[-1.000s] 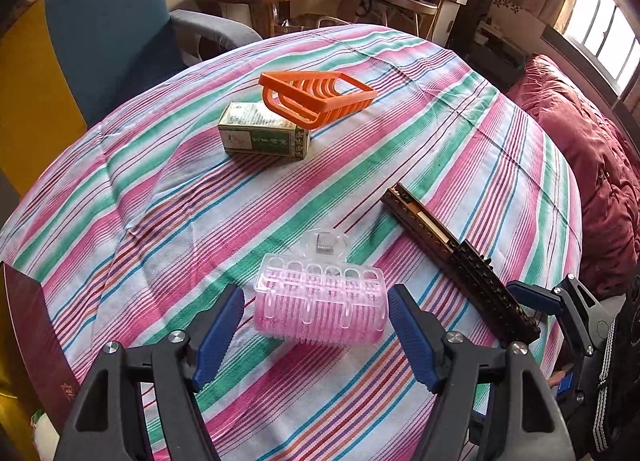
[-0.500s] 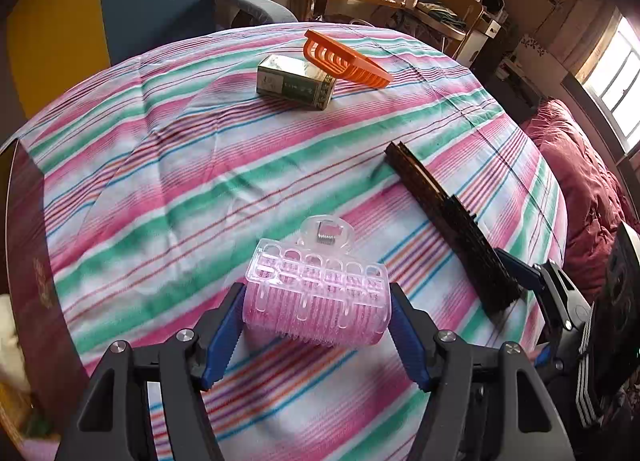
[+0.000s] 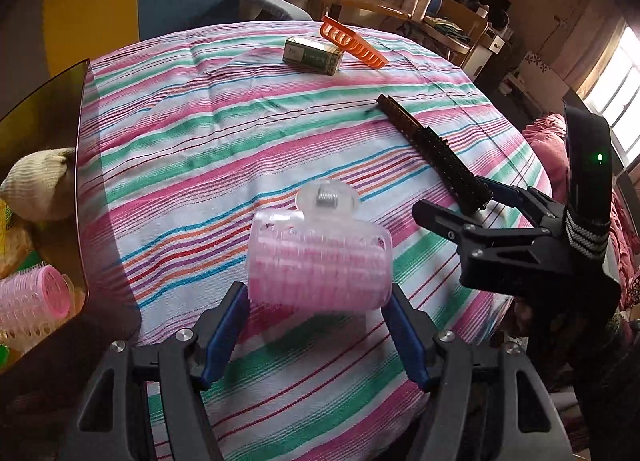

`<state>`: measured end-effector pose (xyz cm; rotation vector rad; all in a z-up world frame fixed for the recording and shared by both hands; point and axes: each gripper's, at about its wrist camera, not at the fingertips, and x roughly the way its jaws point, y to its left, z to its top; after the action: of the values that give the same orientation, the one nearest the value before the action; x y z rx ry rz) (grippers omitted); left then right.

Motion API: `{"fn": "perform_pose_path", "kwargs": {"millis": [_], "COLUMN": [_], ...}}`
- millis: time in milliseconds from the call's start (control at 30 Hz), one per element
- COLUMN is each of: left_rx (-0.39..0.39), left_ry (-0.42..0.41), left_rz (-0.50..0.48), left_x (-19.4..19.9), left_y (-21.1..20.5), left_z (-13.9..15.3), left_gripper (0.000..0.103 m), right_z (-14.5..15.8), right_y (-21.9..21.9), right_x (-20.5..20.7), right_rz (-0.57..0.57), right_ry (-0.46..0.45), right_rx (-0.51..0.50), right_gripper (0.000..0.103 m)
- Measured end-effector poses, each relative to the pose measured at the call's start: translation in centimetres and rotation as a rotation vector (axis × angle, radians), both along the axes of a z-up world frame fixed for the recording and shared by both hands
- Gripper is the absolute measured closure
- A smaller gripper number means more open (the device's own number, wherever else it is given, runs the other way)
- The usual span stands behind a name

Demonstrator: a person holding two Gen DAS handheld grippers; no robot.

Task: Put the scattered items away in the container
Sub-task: 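Close left gripper on small pink roller while right tool lowers onto black comb, then close right gripper around the black comb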

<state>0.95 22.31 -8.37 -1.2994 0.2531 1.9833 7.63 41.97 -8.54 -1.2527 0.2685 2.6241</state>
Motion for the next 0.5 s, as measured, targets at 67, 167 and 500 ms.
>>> {"fn": "perform_pose_path", "kwargs": {"millis": [67,167,500], "left_rx": [0.02,0.045,0.031], "left_ry": [-0.01,-0.02,0.03], "left_rz": [0.01,0.025,0.003], "left_x": [-0.2,-0.3,0.5], "left_y": [-0.2,-0.5,-0.4], "left_z": [0.0,0.0,-0.1], "left_gripper": [0.034,0.034,0.033], "right_z": [0.5,1.6,2.7], "right_y": [0.7,2.2,3.3], "right_x": [0.5,1.1,-2.5], "right_rz": [-0.037,-0.087,-0.071], "right_ry": [-0.01,0.016,-0.01], "right_rx": [-0.005,-0.021,-0.043], "right_gripper": [0.0,0.0,0.044]}}
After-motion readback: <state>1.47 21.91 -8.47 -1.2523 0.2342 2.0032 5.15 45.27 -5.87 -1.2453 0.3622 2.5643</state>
